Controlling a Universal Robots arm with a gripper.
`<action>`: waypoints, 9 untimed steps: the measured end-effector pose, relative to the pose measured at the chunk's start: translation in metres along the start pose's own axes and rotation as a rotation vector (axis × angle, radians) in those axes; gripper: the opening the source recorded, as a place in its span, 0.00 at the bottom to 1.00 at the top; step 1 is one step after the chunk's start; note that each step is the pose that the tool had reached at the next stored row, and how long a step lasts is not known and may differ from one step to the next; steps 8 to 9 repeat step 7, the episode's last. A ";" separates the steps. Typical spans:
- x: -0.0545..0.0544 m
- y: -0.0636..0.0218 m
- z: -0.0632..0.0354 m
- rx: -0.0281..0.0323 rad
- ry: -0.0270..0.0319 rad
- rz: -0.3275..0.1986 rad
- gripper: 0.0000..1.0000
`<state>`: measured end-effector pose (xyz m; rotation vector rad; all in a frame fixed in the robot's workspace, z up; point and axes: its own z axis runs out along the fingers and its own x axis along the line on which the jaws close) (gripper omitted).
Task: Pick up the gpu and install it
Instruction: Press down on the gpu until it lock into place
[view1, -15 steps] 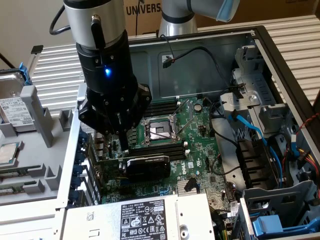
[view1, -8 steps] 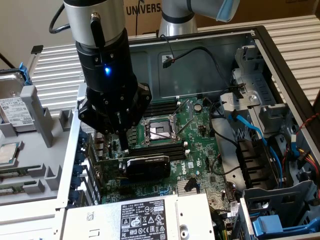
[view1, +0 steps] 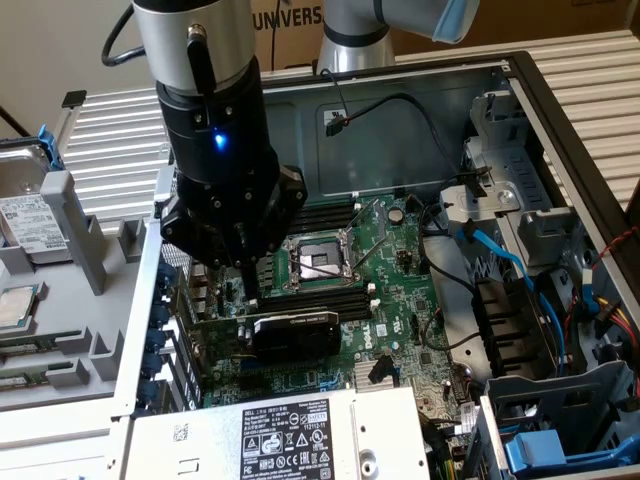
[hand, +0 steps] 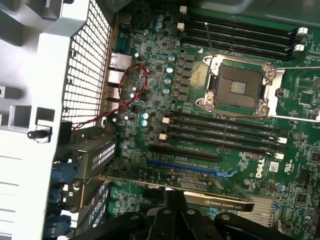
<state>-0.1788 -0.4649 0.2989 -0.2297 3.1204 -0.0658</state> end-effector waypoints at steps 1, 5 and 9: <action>0.000 -0.0001 0.0000 -0.0004 0.0014 0.000 0.11; -0.001 -0.0001 0.0000 -0.0005 0.0017 0.000 0.11; -0.001 -0.0001 0.0000 -0.0005 0.0017 0.000 0.11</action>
